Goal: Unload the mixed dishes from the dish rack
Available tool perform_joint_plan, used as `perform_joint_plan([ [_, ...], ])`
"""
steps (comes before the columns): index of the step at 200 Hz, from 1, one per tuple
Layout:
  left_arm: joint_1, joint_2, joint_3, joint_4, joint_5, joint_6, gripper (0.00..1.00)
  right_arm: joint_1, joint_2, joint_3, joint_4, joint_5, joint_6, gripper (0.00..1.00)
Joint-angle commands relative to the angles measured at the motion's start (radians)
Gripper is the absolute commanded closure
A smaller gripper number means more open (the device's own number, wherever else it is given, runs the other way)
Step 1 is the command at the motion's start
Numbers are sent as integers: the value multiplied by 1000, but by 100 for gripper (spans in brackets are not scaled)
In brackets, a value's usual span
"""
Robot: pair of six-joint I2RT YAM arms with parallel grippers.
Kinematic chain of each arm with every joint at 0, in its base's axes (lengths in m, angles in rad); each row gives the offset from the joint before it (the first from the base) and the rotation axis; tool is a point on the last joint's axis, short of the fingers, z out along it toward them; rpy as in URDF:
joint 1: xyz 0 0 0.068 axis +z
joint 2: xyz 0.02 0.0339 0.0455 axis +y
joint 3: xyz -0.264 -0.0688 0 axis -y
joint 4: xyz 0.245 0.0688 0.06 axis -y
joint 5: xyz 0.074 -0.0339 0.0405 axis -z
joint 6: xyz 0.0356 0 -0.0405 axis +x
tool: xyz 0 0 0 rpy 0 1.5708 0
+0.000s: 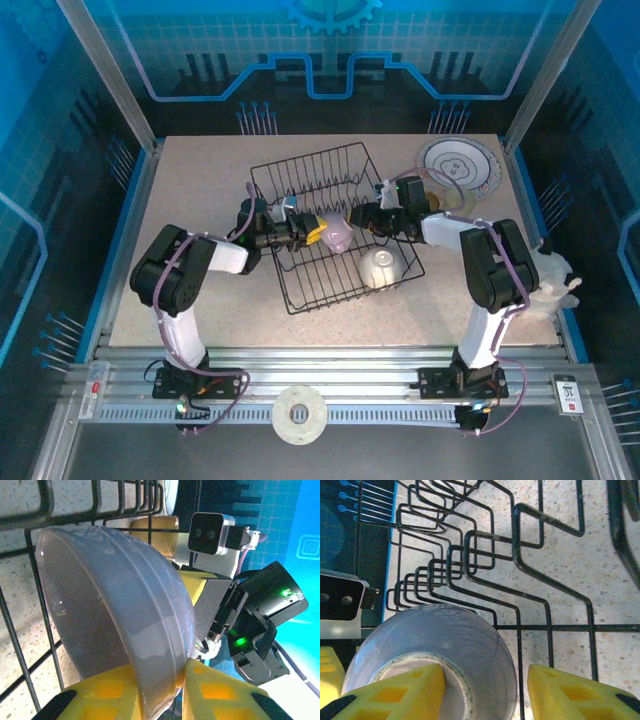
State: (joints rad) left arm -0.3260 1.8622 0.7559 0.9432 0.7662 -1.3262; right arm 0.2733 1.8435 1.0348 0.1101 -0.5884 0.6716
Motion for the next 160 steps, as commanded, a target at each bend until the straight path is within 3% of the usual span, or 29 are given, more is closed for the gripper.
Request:
perform_joint_plan([
  [1, -6, 33, 9, 131, -6, -66, 100, 2, -22, -4, -285, 67, -74, 49],
  [77, -8, 73, 2, 303, -15, -141, 100, 1, -119, 57, -421, 157, -116, 46],
  [160, -8, 58, 11, 391, -7, -170, 100, 5, -247, 74, -508, 235, -161, 30],
])
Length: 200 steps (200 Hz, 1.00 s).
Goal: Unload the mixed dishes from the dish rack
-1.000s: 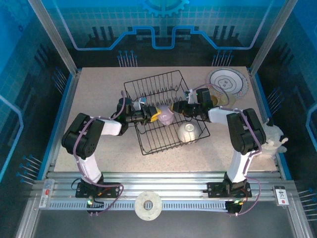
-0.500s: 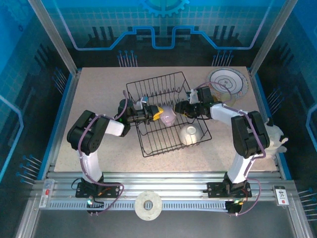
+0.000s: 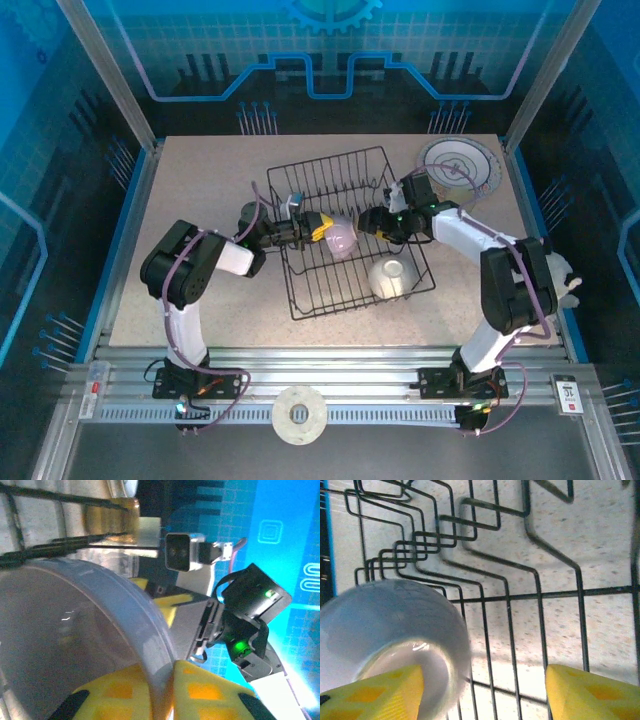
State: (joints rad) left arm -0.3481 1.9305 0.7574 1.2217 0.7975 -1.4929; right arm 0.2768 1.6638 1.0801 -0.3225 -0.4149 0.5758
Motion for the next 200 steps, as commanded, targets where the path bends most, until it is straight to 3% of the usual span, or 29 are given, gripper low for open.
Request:
perform_joint_plan([
  [1, 14, -10, 9, 114, -37, -4, 100, 1, -68, 28, -76, 62, -66, 30],
  [123, 11, -38, 38, 146, -7, -22, 100, 0, -134, 41, -112, 60, -89, 22],
  [200, -8, -204, 66, -74, 45, 129, 100, 2, -205, 70, -156, 49, -89, 14],
])
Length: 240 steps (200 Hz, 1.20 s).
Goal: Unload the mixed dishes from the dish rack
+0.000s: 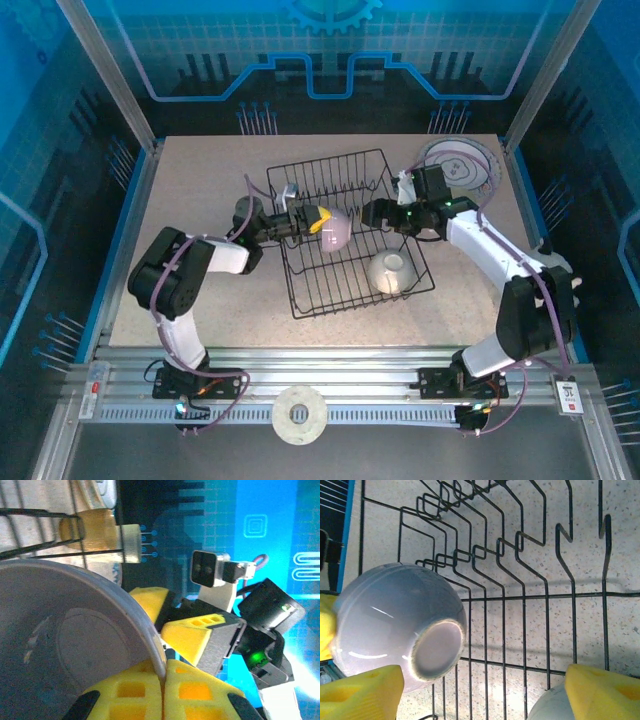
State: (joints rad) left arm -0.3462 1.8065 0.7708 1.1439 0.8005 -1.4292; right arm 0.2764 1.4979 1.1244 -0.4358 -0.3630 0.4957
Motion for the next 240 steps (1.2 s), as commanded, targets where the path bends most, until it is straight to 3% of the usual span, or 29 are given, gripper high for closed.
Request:
perform_joint_plan([
  [1, -10, -82, 53, 2, 43, 66, 100, 2, -41, 26, -44, -3, -9, 14],
  [43, -21, -187, 85, -220, 71, 207, 100, 2, -102, 29, -80, 16, -19, 7],
  [84, -41, -328, 163, -654, 59, 497, 100, -6, -155, 37, -126, 16, -34, 0],
  [130, -61, -442, 276, -1079, -24, 787, 100, -71, -235, -10, -180, 36, -52, 0],
  [185, -97, -490, 337, -1286, -116, 943, 100, -245, -337, -184, -176, -8, -63, 0],
  [240, -182, -503, 397, -1413, -245, 1084, 100, -249, -353, -306, -127, -65, -61, 0],
])
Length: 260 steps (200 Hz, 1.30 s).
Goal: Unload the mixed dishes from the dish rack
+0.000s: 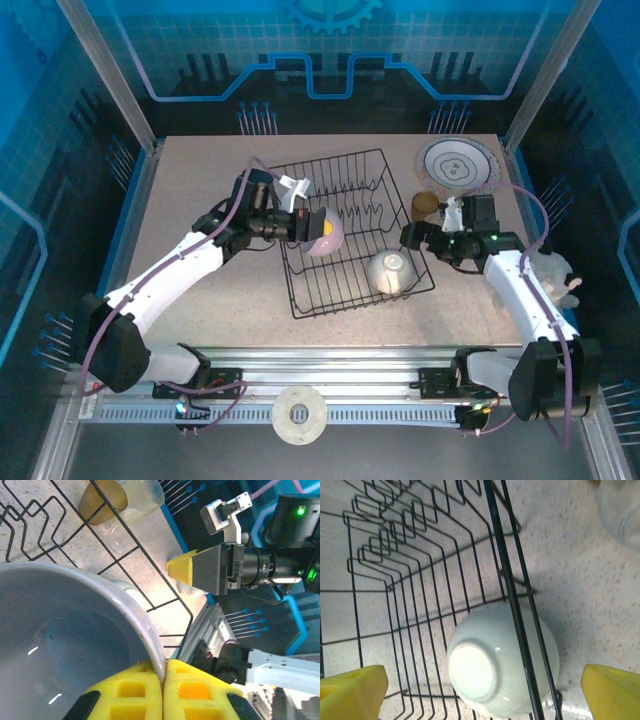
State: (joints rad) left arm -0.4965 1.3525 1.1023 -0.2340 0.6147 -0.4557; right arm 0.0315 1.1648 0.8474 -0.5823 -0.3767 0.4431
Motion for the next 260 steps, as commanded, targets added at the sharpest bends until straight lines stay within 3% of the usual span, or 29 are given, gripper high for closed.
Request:
perform_joint_plan([
  [1, -32, -49, 66, -37, -60, 112, 100, -3, -19, -30, 20, -52, -8, 0],
  [122, -74, -58, 78, -108, -138, 224, 100, 238, 157, 26, 135, -9, 76, 0],
  [185, -73, -56, 85, -116, -153, 229, 100, 398, 320, 167, 205, 34, 150, 0],
  [260, -73, -79, 68, -126, -171, 234, 100, 483, 538, 355, 257, 14, 207, 0],
])
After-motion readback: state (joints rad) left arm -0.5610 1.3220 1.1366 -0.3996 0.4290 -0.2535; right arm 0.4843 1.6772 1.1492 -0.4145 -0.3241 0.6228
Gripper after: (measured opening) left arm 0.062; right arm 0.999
